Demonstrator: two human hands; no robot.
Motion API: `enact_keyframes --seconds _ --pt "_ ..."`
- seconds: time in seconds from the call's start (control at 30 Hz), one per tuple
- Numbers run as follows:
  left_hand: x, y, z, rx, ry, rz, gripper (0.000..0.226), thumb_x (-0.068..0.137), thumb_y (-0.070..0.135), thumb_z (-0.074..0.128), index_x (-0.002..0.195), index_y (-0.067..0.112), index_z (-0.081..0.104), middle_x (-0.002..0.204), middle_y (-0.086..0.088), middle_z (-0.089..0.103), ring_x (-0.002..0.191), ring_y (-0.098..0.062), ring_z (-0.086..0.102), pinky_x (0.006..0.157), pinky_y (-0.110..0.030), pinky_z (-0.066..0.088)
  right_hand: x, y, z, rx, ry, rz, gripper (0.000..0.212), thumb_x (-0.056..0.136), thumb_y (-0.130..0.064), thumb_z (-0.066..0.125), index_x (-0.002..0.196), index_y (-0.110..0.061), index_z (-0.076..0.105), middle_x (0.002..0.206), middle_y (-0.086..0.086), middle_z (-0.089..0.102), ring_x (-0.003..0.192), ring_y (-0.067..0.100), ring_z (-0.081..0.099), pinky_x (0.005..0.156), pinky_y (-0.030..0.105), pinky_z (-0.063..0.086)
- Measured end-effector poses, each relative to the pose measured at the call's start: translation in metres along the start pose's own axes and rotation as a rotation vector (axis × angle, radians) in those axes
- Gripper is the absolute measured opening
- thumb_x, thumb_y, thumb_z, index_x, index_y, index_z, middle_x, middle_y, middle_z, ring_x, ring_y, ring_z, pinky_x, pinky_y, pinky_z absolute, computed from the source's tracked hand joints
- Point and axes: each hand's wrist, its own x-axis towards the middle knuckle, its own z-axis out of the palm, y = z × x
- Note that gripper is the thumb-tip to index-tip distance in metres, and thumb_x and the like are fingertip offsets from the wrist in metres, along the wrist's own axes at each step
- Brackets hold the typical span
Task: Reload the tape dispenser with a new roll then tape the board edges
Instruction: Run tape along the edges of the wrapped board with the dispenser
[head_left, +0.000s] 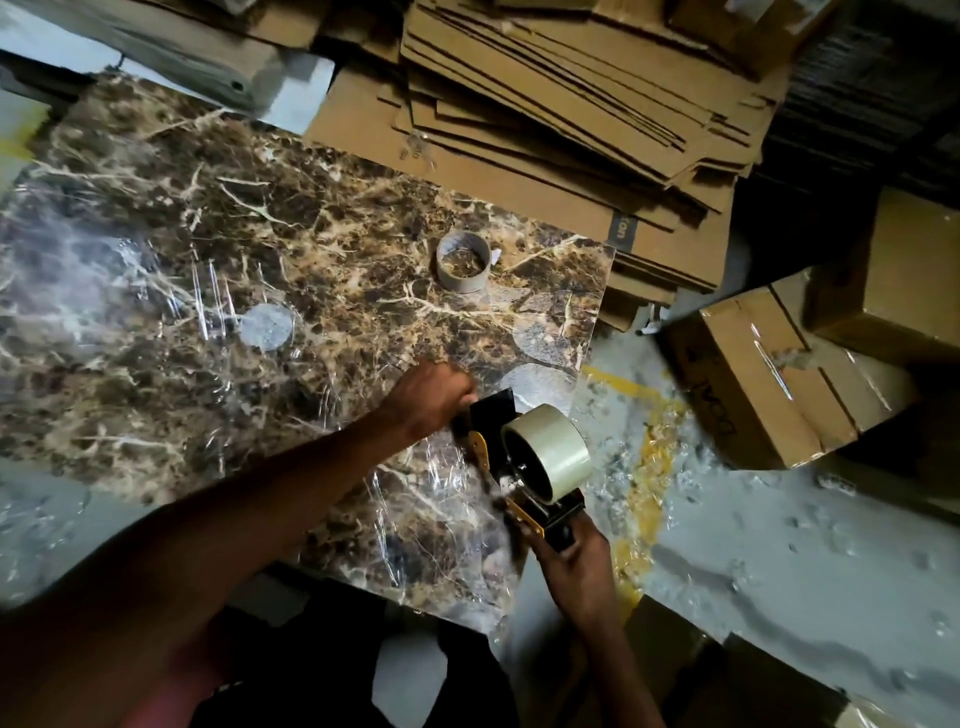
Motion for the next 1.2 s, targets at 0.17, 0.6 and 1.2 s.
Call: enact_keyframes --seconds 0.17,0.6,1.2 --pt "-0.006 0.008 0.025 0.261 0.247 0.009 0.037 0.102 0.049 0.059 0.128 0.022 0.062 0.109 -0.007 0.074 0.095 -0.027 0.073 0.09 -0.049 0.061 0.013 0.017 -0.019 -0.073 -0.036 -0.067 0.027 0.083 -0.034 0.08 0.105 -0.024 0.069 0.093 -0.015 0.068 0.084 -0.002 0.063 0.067 0.013 0.045" --pt "-0.059 -0.021 0.083 0.507 0.273 0.351 0.048 0.099 0.034 0.065 0.145 0.023 0.057 0.163 -0.006 0.045 0.15 -0.028 0.044 0.122 -0.053 0.036 0.027 0.045 -0.013 0.007 -0.095 -0.029 0.034 0.082 -0.036 0.081 0.11 -0.042 0.063 0.101 -0.014 0.074 0.088 0.01 0.072 0.07 0.045 0.063" --pt "-0.066 0.014 0.108 0.534 0.072 0.263 0.063 0.104 0.059 0.033 0.155 0.023 0.047 0.172 -0.006 0.027 0.162 -0.029 0.009 0.131 -0.053 0.003 0.033 0.078 -0.04 -0.172 -0.141 -0.167 0.016 0.091 -0.027 0.07 0.088 -0.036 0.057 0.058 0.005 0.06 0.039 0.023 0.058 0.036 0.043 0.049"
